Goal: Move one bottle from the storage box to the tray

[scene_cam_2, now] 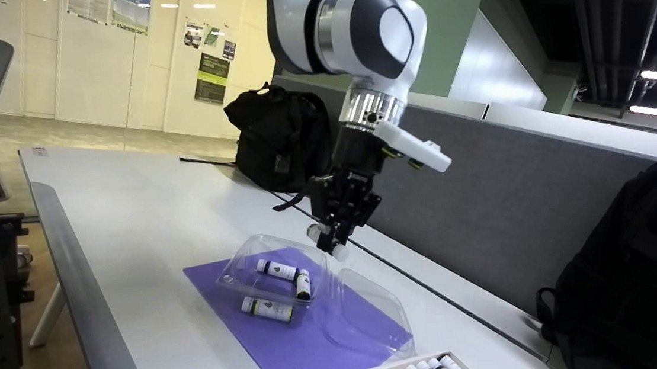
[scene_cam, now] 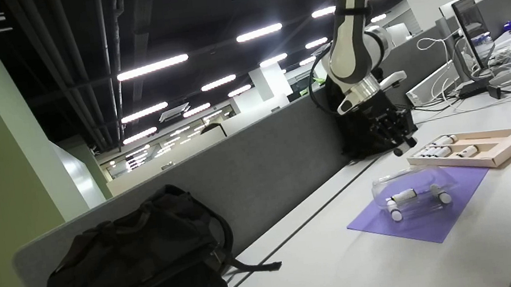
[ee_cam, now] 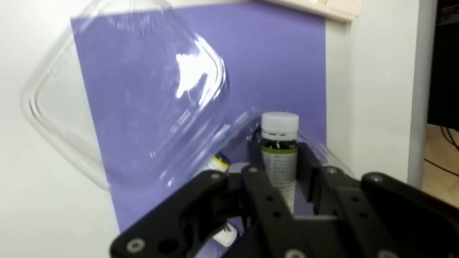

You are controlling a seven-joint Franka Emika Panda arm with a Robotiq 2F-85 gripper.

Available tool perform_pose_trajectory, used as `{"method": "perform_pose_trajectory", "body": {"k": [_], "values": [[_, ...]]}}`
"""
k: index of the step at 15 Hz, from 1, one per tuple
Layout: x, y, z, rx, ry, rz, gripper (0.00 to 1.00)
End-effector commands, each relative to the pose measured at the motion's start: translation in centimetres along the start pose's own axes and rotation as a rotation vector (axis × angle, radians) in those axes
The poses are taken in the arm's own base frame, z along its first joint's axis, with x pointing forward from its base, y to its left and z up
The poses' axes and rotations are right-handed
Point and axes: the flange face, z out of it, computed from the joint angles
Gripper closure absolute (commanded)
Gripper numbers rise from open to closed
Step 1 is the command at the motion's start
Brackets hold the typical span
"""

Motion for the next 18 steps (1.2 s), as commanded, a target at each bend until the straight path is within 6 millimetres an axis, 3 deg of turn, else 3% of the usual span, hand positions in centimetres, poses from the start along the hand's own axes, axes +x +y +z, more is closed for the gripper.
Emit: {"method": "perform_pose_trajectory", "body": {"k": [1, 6, 7, 9, 13, 14, 18], "values": [[-6.9, -1.5, -0.8, -0.03, 0.014, 0.193, 0.93], [-15.4, -1.1, 0.9, -0.044, -0.053, 0.428, 0.93], [-14.2, -1.8, 0.7, -0.041, -0.017, 0.335, 0.72], [-15.6, -1.9, 1.3, -0.033, -0.035, 0.385, 0.72], [-15.3, -1.6, 1.4, -0.033, -0.037, 0.398, 0.72], [-15.3, -1.5, 1.4, -0.033, -0.037, 0.399, 0.93], [-16.9, 0.6, 4.1, -0.014, -0.041, 0.367, 0.93]]}}
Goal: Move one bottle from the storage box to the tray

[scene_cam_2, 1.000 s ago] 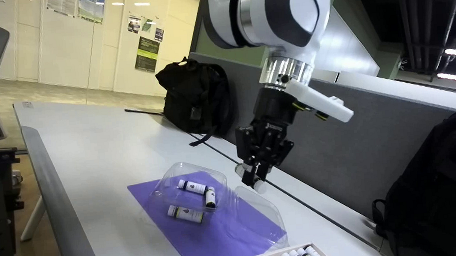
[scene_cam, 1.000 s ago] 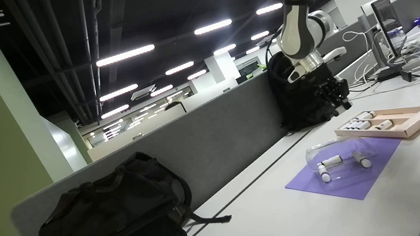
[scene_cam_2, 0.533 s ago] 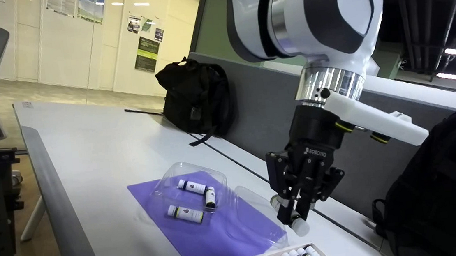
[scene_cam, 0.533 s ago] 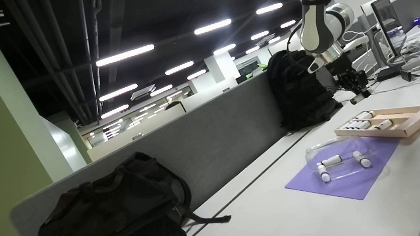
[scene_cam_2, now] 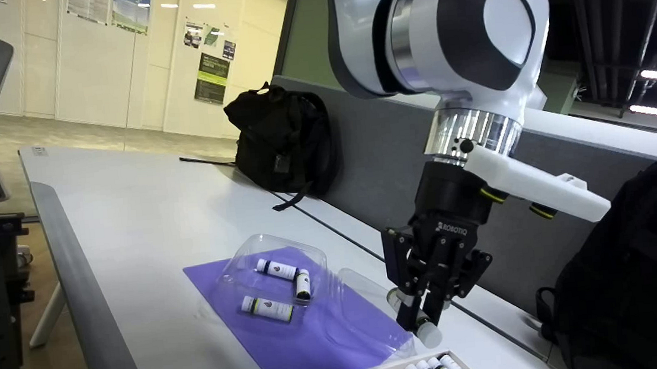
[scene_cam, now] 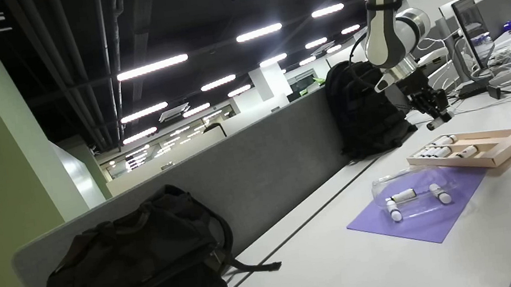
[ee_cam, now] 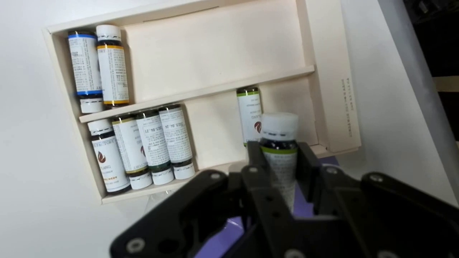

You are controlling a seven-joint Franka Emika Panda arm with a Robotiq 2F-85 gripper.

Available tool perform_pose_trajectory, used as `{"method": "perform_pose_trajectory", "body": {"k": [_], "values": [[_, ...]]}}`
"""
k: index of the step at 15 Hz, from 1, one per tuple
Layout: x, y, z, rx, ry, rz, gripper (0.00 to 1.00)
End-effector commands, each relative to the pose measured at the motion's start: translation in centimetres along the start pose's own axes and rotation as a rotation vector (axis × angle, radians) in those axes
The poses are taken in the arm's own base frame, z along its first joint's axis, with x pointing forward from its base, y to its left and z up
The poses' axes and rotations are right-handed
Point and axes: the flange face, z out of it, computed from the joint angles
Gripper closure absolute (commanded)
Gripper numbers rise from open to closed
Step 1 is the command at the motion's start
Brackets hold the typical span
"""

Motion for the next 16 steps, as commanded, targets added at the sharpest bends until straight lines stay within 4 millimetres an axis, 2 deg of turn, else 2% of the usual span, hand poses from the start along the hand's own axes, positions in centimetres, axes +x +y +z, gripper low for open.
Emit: {"method": "perform_pose_trajectory", "body": {"k": [1, 5, 8, 10, 16], "values": [[-0.6, 2.7, 2.6, 0.006, -0.016, -0.019, 0.93], [-1.1, 4.4, 6.5, 0.012, -0.018, -0.05, 0.93], [-1.0, 5.0, 8.5, -0.005, -0.016, -0.079, 0.93], [-0.5, 5.1, 9.1, -0.016, -0.003, -0.075, 0.93], [1.3, 4.8, 8.6, -0.006, 0.02, -0.074, 0.93]]}}
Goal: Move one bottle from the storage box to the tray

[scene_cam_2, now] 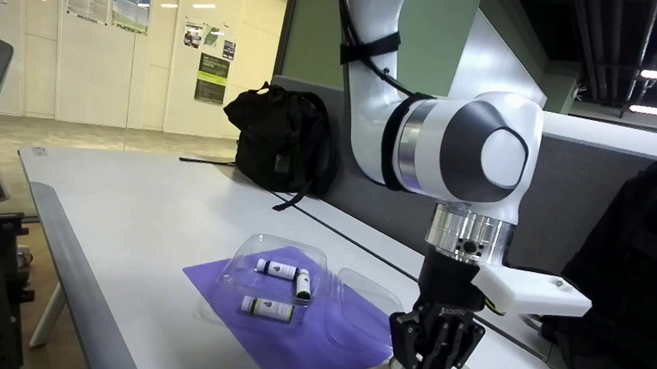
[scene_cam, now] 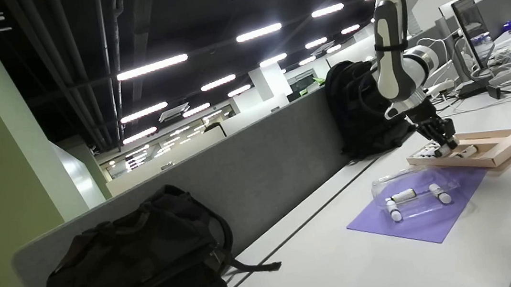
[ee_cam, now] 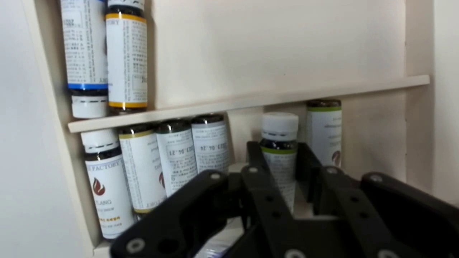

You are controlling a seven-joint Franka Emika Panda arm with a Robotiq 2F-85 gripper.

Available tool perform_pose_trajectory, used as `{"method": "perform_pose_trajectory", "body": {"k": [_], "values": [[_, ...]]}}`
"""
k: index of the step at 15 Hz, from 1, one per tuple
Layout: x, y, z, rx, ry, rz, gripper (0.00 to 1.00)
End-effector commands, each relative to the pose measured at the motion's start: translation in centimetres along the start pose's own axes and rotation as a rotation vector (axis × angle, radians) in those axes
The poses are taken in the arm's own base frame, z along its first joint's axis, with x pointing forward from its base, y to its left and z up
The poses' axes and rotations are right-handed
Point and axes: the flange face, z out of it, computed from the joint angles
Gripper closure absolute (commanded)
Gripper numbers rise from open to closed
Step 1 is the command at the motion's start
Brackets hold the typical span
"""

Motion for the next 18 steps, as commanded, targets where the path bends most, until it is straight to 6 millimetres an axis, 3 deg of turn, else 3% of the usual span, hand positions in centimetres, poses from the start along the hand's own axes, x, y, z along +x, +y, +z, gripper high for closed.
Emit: {"method": "perform_pose_trajectory", "body": {"k": [1, 18], "values": [[0.2, 0.3, -0.6, -0.001, 0.013, 0.017, 0.93], [-0.1, -0.4, 1.8, 0.024, 0.02, 0.014, 0.93]]}}
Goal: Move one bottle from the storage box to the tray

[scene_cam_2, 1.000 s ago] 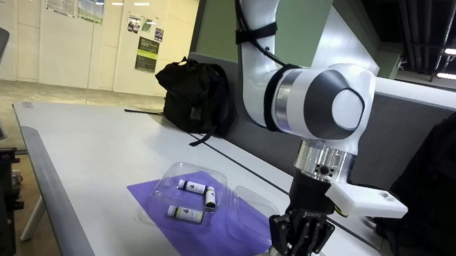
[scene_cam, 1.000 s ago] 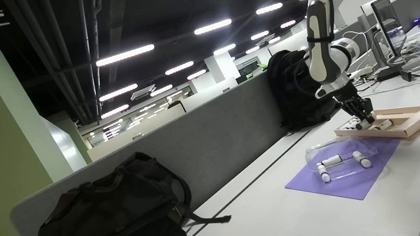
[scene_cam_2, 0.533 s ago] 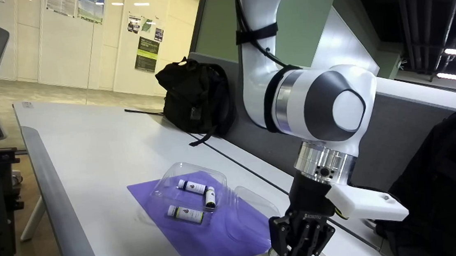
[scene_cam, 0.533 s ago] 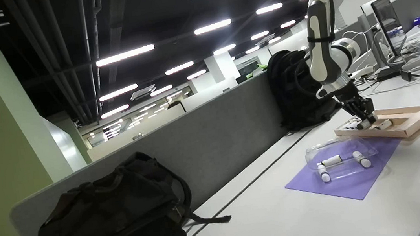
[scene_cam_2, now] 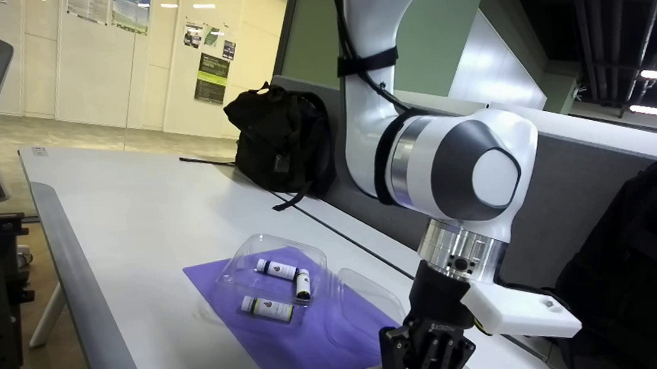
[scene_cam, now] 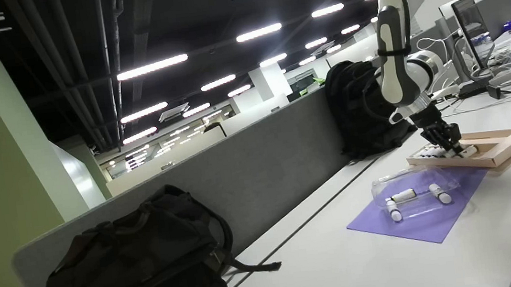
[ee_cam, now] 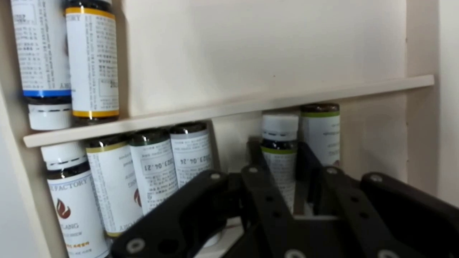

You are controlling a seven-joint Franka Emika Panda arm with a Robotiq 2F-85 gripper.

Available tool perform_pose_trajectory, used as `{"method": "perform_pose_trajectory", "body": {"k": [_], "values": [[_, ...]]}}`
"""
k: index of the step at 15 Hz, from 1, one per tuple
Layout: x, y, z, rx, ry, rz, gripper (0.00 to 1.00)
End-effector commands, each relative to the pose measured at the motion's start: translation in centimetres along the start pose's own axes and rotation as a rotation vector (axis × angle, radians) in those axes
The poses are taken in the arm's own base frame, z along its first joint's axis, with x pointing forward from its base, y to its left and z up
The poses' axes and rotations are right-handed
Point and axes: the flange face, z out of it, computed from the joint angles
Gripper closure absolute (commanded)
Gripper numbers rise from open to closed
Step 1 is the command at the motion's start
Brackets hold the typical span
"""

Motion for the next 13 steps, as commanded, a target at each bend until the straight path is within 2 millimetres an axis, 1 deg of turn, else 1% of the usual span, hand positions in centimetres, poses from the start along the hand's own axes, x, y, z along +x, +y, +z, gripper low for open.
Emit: {"method": "perform_pose_trajectory", "body": {"k": [1, 2, 3, 4, 6, 9, 10, 11, 12, 13], "values": [[-0.1, 0.1, -0.5, -0.006, 0.011, 0.008, 0.85], [0.0, 0.1, -0.7, 0.002, 0.01, 0.008, 0.47], [0.0, 0.2, -1.3, 0.012, 0.005, 0.007, 0.45], [0.0, 0.2, -2.1, 0.015, 0.003, 0.01, 0.4], [0.3, 0.4, -4.1, 0.022, 0.001, 0.007, 0.26], [0.5, 0.2, -7.9, 0.041, 0.002, 0.0, 0.06], [0.4, 0.0, -9.0, 0.066, -0.023, -0.004, 0.02], [0.6, 0.3, -6.5, 0.045, -0.008, -0.009, 0.17], [0.6, 0.1, -7.7, 0.055, -0.011, -0.01, 0.09], [0.6, 0.1, -8.5, 0.058, -0.013, -0.01, 0.03]]}}
